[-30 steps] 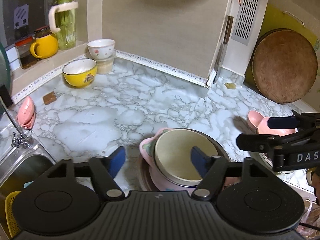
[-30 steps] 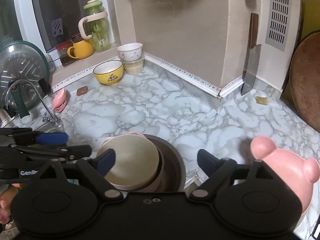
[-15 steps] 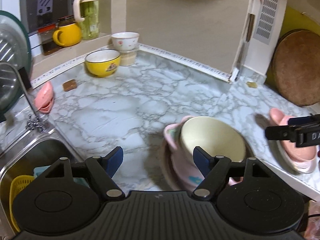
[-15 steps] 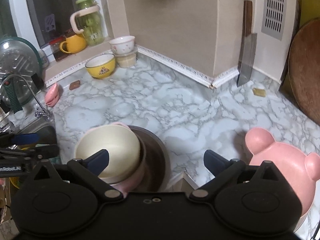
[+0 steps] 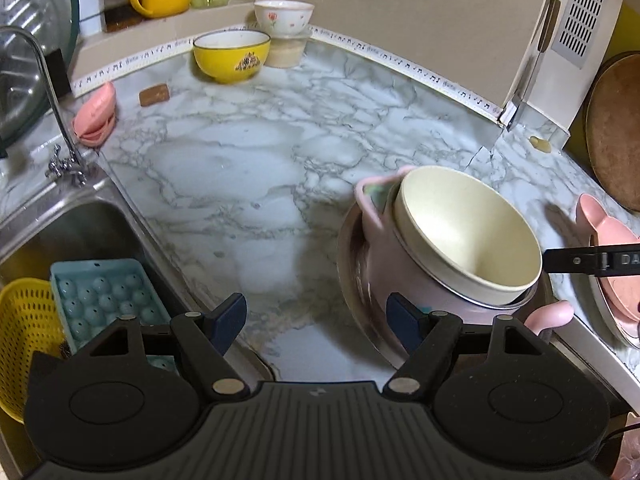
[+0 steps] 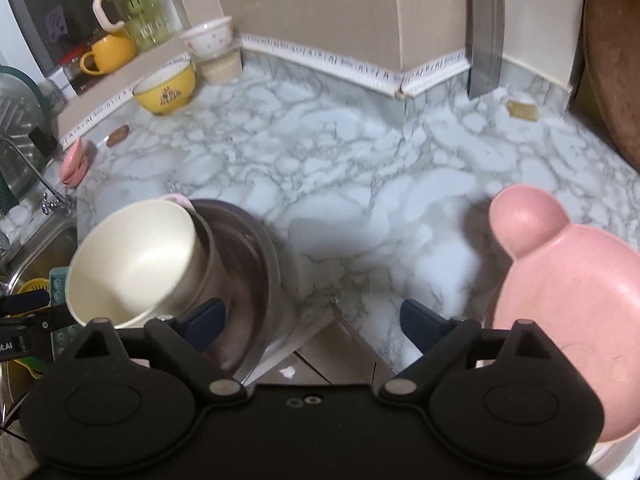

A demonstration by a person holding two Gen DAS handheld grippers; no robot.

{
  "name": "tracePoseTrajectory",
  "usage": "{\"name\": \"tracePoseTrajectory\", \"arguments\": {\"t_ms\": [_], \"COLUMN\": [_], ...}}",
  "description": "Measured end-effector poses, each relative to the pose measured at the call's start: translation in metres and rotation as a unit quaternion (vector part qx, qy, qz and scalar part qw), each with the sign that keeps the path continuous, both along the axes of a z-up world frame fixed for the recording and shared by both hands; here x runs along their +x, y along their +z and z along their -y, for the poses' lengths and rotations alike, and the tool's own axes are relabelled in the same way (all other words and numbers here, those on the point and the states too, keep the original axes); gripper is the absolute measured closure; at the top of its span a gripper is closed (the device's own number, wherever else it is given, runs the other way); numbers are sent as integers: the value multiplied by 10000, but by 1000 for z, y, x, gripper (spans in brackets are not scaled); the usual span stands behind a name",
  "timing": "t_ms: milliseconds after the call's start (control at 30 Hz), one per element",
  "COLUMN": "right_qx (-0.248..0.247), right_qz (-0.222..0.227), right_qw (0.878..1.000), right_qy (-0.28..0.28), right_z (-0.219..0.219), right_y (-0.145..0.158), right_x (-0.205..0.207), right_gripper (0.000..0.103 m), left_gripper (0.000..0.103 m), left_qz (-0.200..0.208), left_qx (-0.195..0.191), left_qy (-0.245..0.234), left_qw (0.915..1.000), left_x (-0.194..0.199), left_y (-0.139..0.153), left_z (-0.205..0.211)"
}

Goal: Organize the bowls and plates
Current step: 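Move both open grippers to the steel bowl rim holding the nested pot, then close both grippers on the steel bowl rim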

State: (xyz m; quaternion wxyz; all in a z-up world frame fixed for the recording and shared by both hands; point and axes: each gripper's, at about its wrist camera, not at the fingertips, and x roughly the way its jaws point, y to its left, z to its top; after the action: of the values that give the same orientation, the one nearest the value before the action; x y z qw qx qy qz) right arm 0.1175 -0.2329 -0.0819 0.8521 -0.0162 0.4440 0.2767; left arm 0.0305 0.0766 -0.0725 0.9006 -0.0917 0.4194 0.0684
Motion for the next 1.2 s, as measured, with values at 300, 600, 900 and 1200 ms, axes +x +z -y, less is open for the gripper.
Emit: {"name": "tracePoseTrajectory", "arguments": {"t_ms": [300,600,900,1200], "right_qx": [-133,-269,-203,-123], "right_qz": [-166,-121,-188,-71], "right_qw": [9997,9989,9983,9970], "right_qy": [96,369,517,758], "right_z": [-12,-33,-37,-43], "right_y": [-20,-26,-28,-26], "right_x": [15,21,23,14], "right_gripper": [25,34,59,85], "left_gripper": [27,37,68,83], "left_qz": [-117,-167,-127,-160], "left_qx": [-92,-169,-376,-469], "left_qy": [59,130,6,-160], "left_qw": [9999,9996,9992,9986], "left_x": [0,1,4,9], "left_y": [-14,-19,-17,-15], "left_z": [6,14,17,19]}}
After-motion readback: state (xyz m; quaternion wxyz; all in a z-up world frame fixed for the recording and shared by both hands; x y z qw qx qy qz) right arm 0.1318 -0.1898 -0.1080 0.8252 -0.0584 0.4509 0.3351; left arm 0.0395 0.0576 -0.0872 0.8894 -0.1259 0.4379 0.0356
